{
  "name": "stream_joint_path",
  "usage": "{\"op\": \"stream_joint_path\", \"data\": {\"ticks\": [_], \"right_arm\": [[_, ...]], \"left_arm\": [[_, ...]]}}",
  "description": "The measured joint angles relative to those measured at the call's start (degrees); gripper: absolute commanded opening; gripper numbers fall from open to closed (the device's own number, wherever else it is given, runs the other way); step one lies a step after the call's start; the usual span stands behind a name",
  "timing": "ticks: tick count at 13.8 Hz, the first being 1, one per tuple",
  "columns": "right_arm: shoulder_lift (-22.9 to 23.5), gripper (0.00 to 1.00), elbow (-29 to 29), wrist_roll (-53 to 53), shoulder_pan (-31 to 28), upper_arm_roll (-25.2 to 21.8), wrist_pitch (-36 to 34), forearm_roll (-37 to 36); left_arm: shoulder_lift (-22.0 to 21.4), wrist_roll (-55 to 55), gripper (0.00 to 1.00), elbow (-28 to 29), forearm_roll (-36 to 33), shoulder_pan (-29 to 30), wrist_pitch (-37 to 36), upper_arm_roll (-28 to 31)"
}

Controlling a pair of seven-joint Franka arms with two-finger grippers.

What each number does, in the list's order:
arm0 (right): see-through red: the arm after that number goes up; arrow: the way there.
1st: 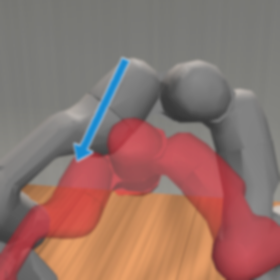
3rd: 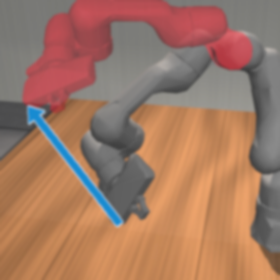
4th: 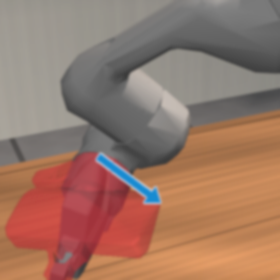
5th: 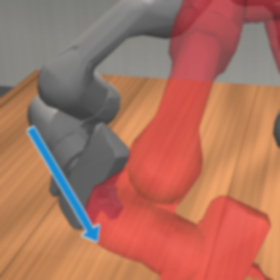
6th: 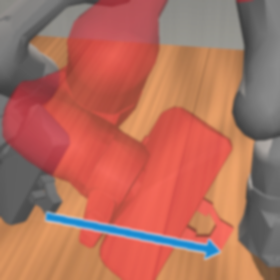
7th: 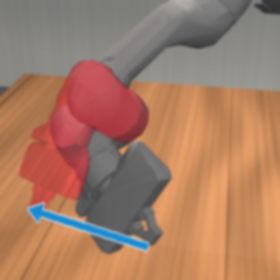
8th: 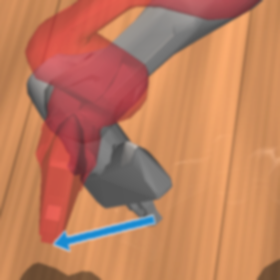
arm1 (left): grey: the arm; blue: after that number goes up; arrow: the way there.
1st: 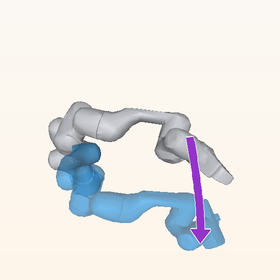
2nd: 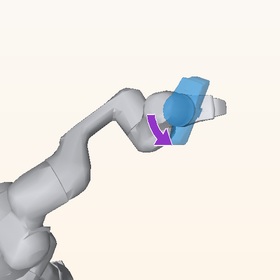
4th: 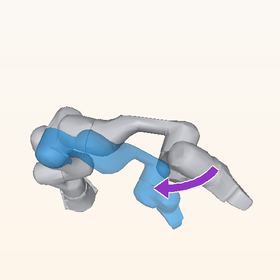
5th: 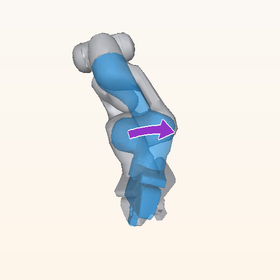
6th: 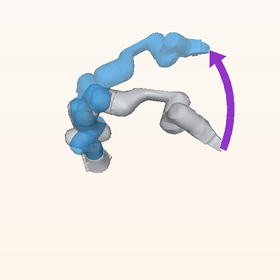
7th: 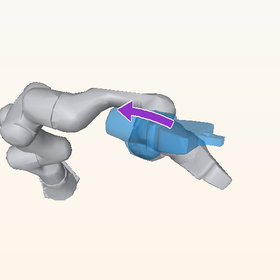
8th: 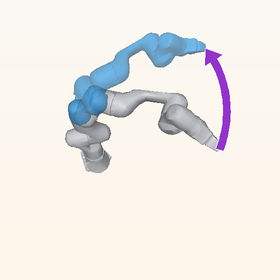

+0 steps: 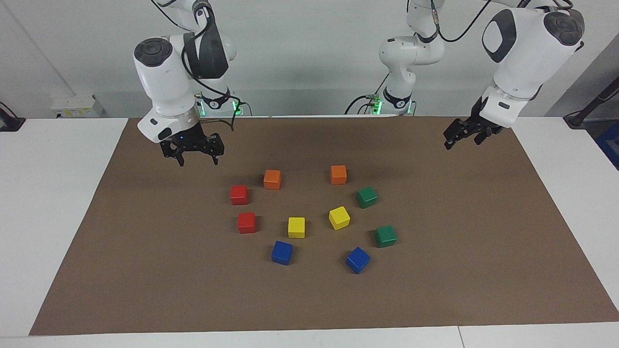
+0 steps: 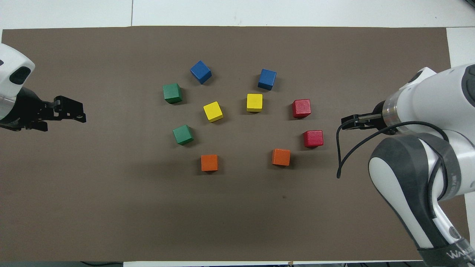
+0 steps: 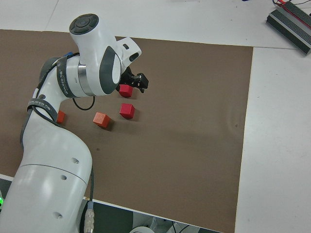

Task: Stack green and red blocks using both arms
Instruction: 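Reach the right gripper to the red cube nearer the robot and grasp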

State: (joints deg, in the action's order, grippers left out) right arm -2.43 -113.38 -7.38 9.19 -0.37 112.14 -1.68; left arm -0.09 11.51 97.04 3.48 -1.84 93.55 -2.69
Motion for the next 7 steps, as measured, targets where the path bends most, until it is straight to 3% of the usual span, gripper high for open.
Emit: {"op": "stream_joint_path", "data": {"ticks": [7], "right_arm": [[5.33, 1.00, -0.97, -1.43, 2.09, 0.01, 6.64, 0.03]], "left_arm": [[0.00, 0.00, 1.00, 0.00, 0.00, 0.00, 0.00, 0.00]]}}
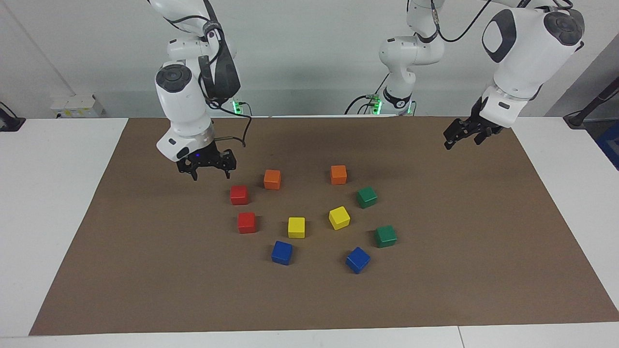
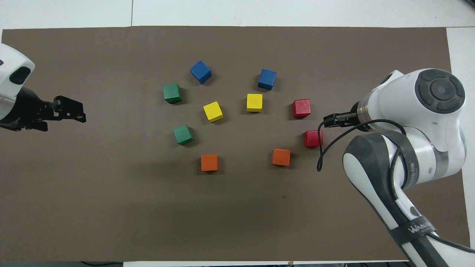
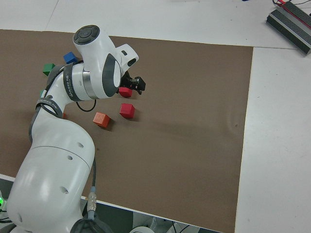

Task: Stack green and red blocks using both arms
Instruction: 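Reach the right gripper to the red cube nearer the robot and grasp, then reach the left gripper to the green cube nearer the robot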

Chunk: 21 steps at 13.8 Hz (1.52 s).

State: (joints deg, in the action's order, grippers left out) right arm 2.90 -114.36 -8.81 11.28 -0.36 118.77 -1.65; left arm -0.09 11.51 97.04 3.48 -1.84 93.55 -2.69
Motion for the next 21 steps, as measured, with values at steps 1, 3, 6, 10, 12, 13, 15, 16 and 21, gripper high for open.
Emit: {"op": "stream_joint_path", "data": {"ticks": [1, 3, 6, 10, 12, 13, 15, 16, 21], "right_arm": [[0.85, 1.00, -0.02, 0.00, 0.13, 0.00, 0.72, 0.00], [2.20, 1.00, -0.02, -0.03, 0.39, 0.00, 1.70, 0.01], [3.41, 1.00, -0.02, -0.56, 0.81, 0.00, 2.89, 0.08], [5.10, 1.00, -0.36, -4.81, 3.90, 0.03, 5.29, 0.11], [5.79, 1.00, -1.38, -5.18, 4.27, 0.02, 6.81, 0.11], [6.09, 1.00, -2.12, -5.18, 4.27, -0.04, 7.81, 0.11], [6.44, 1.00, -3.85, -5.18, 4.26, -0.14, 9.99, 0.11], [6.50, 1.00, -4.51, -5.18, 4.24, -0.17, 10.67, 0.11], [6.53, 1.00, -5.28, -5.18, 4.24, -0.17, 10.83, 0.11]], "left_arm": [[0.00, 0.00, 1.00, 0.00, 0.00, 0.00, 0.00, 0.00], [0.00, 0.00, 1.00, 0.00, 0.00, 0.00, 0.00, 0.00], [-0.08, 0.00, 1.00, -0.02, 0.00, -0.05, 0.00, -0.22], [-0.37, 0.42, 1.00, 0.01, 0.00, -0.35, 0.15, -1.00], [-0.39, 4.28, 1.00, 0.23, 0.00, -0.87, 2.27, -1.00], [-0.37, 6.18, 1.00, 0.63, 0.00, -1.43, 3.69, -1.08], [0.04, 8.61, 1.00, 1.66, 0.00, -3.67, 5.94, -1.20], [0.64, 10.17, 1.00, 2.07, 0.00, -5.21, 6.77, -1.26], [6.26, 19.90, 1.00, 6.54, -1.16, -13.24, 16.62, -1.51]]}}
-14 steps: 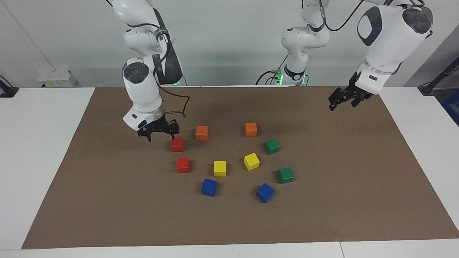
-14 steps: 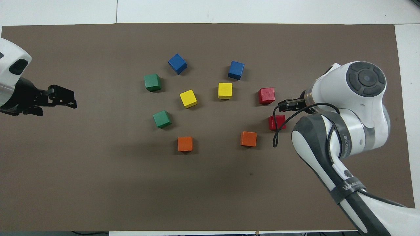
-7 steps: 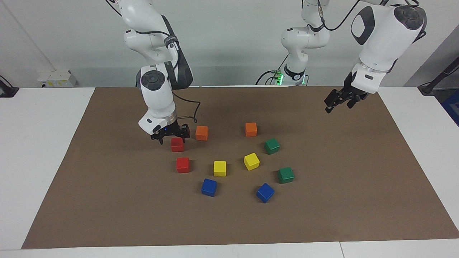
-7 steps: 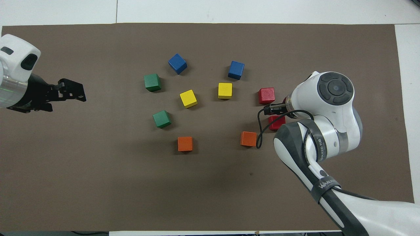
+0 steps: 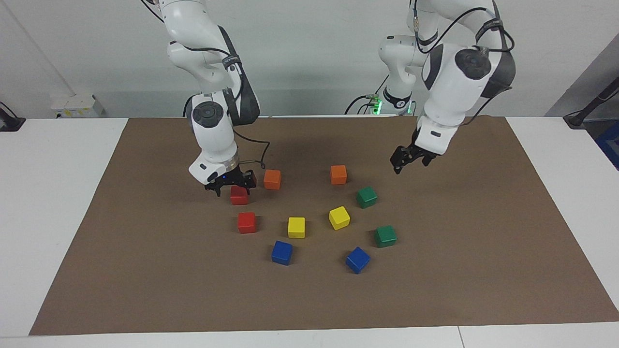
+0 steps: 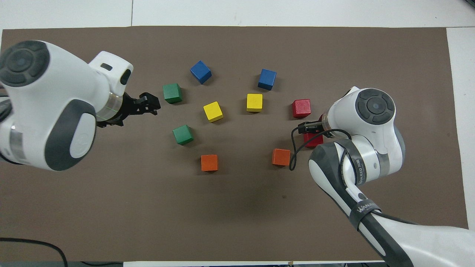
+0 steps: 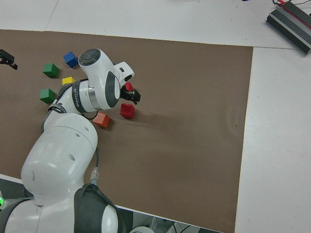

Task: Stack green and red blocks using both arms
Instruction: 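Reach the left gripper to the green cube nearer the robot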

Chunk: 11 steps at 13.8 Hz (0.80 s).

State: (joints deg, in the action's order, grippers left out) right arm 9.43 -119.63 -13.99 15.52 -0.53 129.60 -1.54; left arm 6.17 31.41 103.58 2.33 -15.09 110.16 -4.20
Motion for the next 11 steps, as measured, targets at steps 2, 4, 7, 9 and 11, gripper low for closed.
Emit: {"op": "stream_joint_path", "data": {"ticks": [2, 4, 7, 9, 11], "right_arm": [[0.08, 1.00, -0.43, 0.00, 0.00, 0.00, 0.01, 0.00], [0.13, 1.00, -0.58, 0.00, 0.00, 0.00, 0.02, 0.00], [0.15, 1.00, -1.40, 0.00, 0.00, 0.04, 1.65, 0.00], [0.25, 1.00, -2.22, 0.00, 0.30, 0.15, 2.18, 0.00], [0.43, 1.00, -2.79, 0.00, 0.85, 0.17, 2.21, 0.00]], "left_arm": [[1.04, 0.37, 1.00, 2.41, -0.20, -0.54, 3.53, 0.02], [1.59, 0.59, 1.00, 4.36, -0.22, -0.92, 5.43, 0.09], [2.88, 4.43, 1.00, 8.62, -0.23, -3.29, 12.84, 0.03], [4.64, 7.48, 1.00, 10.05, -0.23, -5.26, 16.29, 0.04], [6.42, 9.64, 1.00, 10.10, -0.80, -6.36, 17.56, 0.04]]}}
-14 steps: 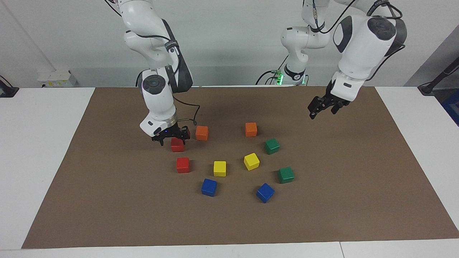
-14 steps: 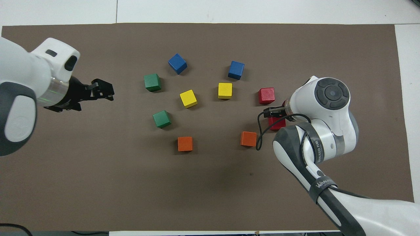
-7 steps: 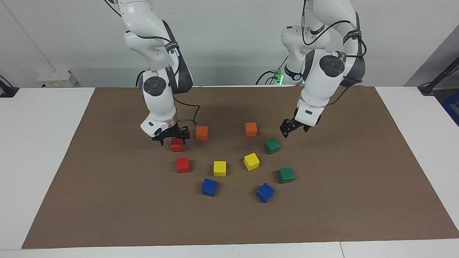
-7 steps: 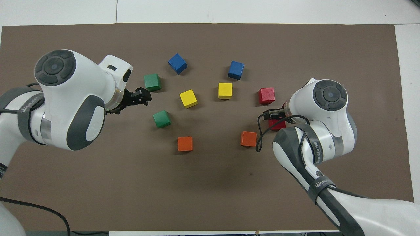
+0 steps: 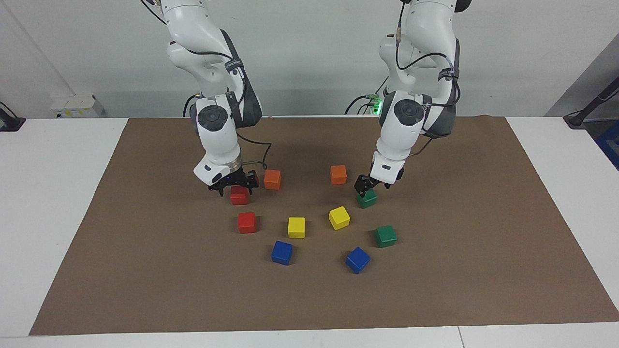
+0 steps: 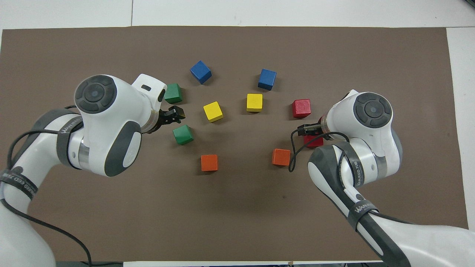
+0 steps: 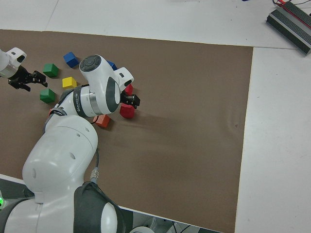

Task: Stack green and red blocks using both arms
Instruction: 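Reach the left gripper to the green cube nearer the robot, then close the left gripper on the green cube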

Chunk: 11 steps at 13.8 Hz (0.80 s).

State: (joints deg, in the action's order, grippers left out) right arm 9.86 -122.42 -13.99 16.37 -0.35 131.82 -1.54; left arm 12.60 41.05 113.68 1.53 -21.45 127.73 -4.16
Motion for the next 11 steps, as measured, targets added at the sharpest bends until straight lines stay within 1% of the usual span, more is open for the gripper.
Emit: {"op": "stream_joint_path", "data": {"ticks": [4, 8, 11], "right_arm": [[0.06, 1.00, -0.61, 0.00, 0.16, 0.03, 0.28, 0.00], [0.14, 1.00, -2.16, 0.00, 0.16, 0.03, 3.72, 0.00], [0.33, 1.00, -2.72, 0.00, 0.16, 0.03, 4.34, 0.00]], "left_arm": [[2.39, 5.15, 1.00, 0.00, -1.25, -0.97, 1.49, 0.00], [2.58, 5.99, 1.00, 0.01, -1.39, -1.01, 1.95, 0.04], [3.07, 6.12, 1.00, 0.46, -1.41, -1.01, 2.90, 0.08]]}}
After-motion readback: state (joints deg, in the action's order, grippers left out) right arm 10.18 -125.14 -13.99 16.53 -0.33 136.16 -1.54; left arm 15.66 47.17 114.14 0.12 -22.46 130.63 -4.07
